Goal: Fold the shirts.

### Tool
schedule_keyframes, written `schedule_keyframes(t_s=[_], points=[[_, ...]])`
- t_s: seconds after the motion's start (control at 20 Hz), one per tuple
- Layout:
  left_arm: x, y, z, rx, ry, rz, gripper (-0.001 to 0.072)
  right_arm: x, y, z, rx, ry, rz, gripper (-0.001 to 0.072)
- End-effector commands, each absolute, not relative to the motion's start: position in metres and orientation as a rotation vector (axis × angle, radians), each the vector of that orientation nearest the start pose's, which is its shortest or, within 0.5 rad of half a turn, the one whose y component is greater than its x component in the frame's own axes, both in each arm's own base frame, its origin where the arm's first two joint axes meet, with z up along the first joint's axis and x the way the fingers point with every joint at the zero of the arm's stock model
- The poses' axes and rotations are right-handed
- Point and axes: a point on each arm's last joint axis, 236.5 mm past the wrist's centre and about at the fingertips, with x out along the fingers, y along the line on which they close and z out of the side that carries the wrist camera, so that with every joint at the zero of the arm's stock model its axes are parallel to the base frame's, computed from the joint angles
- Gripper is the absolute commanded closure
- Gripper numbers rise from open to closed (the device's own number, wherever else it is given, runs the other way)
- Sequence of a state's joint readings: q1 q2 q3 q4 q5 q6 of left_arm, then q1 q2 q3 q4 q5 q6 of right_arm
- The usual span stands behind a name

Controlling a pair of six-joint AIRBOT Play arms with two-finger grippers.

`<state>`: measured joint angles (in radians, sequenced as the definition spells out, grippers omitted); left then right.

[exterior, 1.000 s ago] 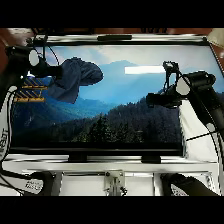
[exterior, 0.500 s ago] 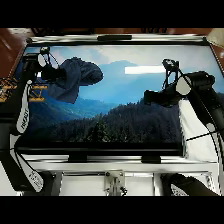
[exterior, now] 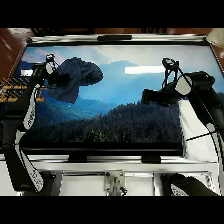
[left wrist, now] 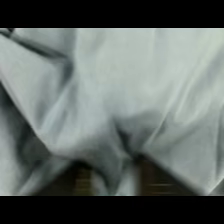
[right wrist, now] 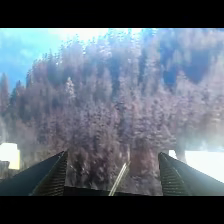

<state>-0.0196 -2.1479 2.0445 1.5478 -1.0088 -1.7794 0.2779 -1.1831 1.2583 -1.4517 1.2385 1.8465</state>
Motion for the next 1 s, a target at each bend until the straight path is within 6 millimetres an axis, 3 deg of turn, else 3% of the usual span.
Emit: schedule_keyframes(t_s=[0.0, 0.1, 0.15, 0.2, 0.3, 0.35, 0.45, 0.5, 0.6, 0.65, 0.75, 0.85, 0.95], points=[[0.619, -0.018, -0.082, -0.259, 1.085, 0.115, 0.0667, 0.360, 0.135, 0.077, 0.194, 1.208, 0.171, 0.0032], [0.624, -0.026, -0.047, -0.281, 1.028, 0.090, 0.0668, 0.360, 0.134, 0.077, 0.193, 1.209, 0.170, 0.0032], [0.627, -0.032, -0.013, -0.276, 0.968, 0.070, 0.0668, 0.359, 0.134, 0.077, 0.192, 1.212, 0.170, 0.0032], [0.627, -0.042, 0.029, -0.253, 0.898, 0.035, 0.0668, 0.357, 0.133, 0.076, 0.183, 1.220, 0.169, 0.0032], [0.613, -0.074, 0.139, -0.170, 0.713, -0.070, 0.0668, 0.355, 0.126, 0.073, 0.144, 1.231, 0.155, 0.0032], [0.594, -0.091, 0.198, -0.137, 0.616, -0.121, 0.0668, 0.352, 0.118, 0.071, 0.109, 1.244, 0.138, 0.0032], [0.530, -0.124, 0.322, -0.104, 0.405, -0.224, 0.0668, 0.334, 0.102, 0.064, 0.047, 1.326, 0.094, 0.0032], [0.494, -0.137, 0.370, -0.107, 0.319, -0.270, 0.0668, 0.325, 0.098, 0.063, 0.009, 1.359, 0.105, 0.0032], [0.417, -0.158, 0.437, -0.112, 0.206, -0.369, 0.0668, 0.312, 0.104, 0.078, 0.017, 1.351, 0.158, 0.0032], [0.389, -0.167, 0.448, -0.135, 0.198, -0.409, 0.0668, 0.309, 0.106, 0.091, 0.024, 1.308, 0.178, 0.0032], [0.351, -0.186, 0.437, -0.174, 0.264, -0.479, 0.0668, 0.303, 0.095, 0.127, 0.025, 1.181, 0.169, 0.0032], [0.334, -0.217, 0.393, -0.168, 0.396, -0.543, 0.0668, 0.291, 0.074, 0.165, 0.007, 1.048, 0.123, 0.0032], [0.330, -0.255, 0.333, -0.138, 0.530, -0.597, 0.0668, 0.277, 0.051, 0.196, 0.014, 0.934, 0.054, 0.0032]])
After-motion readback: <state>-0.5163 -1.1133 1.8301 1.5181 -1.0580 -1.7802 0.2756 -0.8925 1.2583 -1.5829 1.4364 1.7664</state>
